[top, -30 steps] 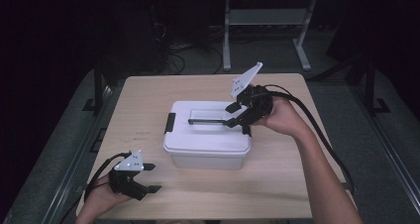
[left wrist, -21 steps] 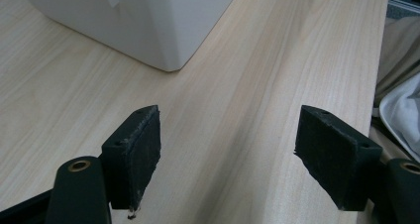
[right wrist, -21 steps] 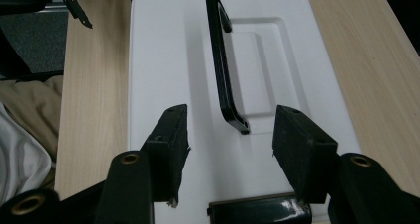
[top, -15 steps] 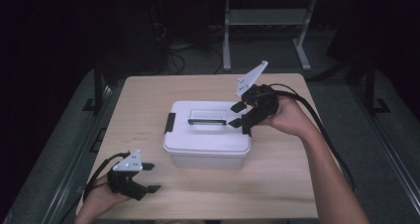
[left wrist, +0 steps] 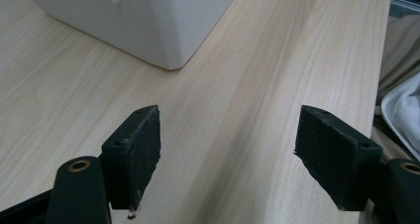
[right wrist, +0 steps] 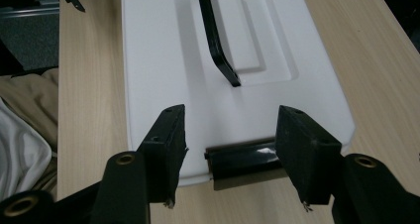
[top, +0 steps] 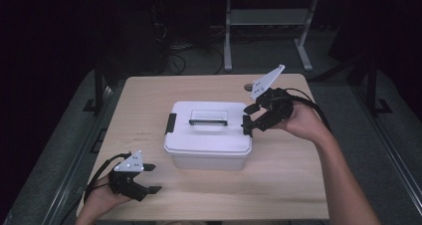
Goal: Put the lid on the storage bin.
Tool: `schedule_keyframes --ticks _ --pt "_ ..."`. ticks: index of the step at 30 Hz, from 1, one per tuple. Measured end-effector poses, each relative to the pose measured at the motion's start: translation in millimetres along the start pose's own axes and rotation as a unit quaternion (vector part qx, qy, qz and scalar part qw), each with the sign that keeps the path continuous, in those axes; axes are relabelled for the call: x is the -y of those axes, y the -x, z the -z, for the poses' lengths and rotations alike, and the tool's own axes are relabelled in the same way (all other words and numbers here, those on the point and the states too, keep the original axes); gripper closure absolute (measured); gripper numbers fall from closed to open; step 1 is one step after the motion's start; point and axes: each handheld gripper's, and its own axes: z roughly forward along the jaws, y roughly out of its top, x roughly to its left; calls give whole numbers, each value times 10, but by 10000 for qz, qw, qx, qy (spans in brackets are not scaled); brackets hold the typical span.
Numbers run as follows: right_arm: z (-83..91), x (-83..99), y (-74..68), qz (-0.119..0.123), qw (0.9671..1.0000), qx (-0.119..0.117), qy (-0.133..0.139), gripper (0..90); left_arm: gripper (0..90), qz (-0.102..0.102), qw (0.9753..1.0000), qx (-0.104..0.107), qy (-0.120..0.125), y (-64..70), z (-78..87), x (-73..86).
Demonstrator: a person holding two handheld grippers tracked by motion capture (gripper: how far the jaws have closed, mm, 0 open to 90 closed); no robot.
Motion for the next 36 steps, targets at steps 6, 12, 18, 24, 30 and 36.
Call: schedule_keyframes --ticks 6,12,18,24,30,36 --pt "30 97 15 -140 9999 21 -35 445 253 -7 10000 -3 -6 -5 5 2" --pt "50 148 -10 -143 9999 33 -1 444 253 -14 10000 -17 11 -2 15 -1" --pt "45 295 -7 -281 9996 48 -24 439 254 -26 10000 -12 -20 -11 6 1" --pt "52 403 0 -349 9994 62 -18 437 254 -37 10000 -11 -13 -16 4 -6" --pt "63 495 -12 -452 9989 74 -16 428 254 -41 10000 6 -31 -21 -4 -3" --pt "80 576 -31 -495 9987 119 10 421 254 -58 10000 -10 -24 -27 6 -10"
